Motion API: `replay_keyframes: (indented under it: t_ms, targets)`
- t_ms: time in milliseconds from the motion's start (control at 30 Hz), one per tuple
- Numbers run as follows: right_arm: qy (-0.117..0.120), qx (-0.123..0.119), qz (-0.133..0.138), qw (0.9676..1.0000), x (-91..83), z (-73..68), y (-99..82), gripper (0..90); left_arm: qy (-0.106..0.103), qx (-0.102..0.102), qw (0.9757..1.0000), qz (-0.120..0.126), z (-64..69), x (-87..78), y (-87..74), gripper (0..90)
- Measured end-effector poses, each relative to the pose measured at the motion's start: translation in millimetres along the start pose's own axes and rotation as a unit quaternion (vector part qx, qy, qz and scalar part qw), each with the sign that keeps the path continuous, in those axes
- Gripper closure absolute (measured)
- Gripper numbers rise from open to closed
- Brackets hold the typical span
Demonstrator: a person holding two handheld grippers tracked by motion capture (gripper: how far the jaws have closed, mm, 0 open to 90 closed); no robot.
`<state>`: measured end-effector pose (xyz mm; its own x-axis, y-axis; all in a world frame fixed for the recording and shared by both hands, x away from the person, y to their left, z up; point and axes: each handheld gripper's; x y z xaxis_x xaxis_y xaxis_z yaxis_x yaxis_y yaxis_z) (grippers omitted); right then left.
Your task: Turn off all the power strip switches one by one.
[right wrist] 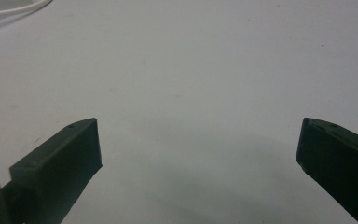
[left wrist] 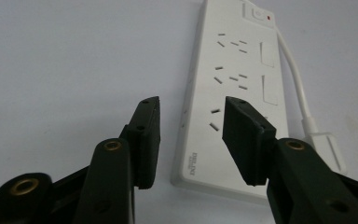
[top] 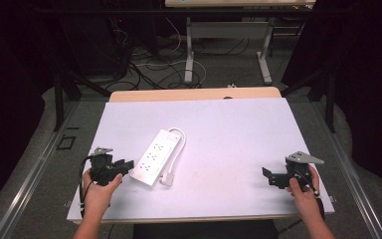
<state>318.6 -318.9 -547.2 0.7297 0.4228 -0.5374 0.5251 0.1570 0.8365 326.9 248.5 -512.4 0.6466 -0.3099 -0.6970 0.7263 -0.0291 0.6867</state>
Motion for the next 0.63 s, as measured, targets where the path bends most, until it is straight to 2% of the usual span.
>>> replay_keyframes:
  t_ms: [233, 300, 433, 533, 633]
  targets:
    - [0.000, -0.001, 0.000, 1.0000, -0.2, -0.2, 0.2, 0.0, 0.014, -0.001, 0.9994, 0.030, -15.2, -1.3, -9.4, 37.8]
    - [-0.001, -0.001, 0.000, 1.0000, -0.2, 0.0, 0.1, 0.0, 0.011, 0.004, 0.9995, 0.031, -19.6, -2.4, -11.6, 34.1]
    - [-0.001, -0.001, 0.000, 1.0000, 0.0, 0.3, 0.0, 0.0, 0.024, 0.005, 0.9988, 0.042, -26.7, -1.9, -16.7, 26.3]
    - [-0.001, -0.002, -0.001, 1.0000, -0.3, 0.6, -0.1, 0.0, 0.028, 0.021, 0.9979, 0.054, -30.7, -2.2, -19.7, 24.4]
    - [0.000, 0.001, -0.001, 1.0000, -0.9, 1.2, -0.1, 0.0, 0.029, 0.017, 0.9983, 0.047, -33.2, -2.5, -19.8, 22.4]
Point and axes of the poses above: each handheld gripper's, and its own axes: x roughly forward along the jaws, y roughly out of its top, z roughly to its right, and after that the axes turned 4 degrees about y, right-handed
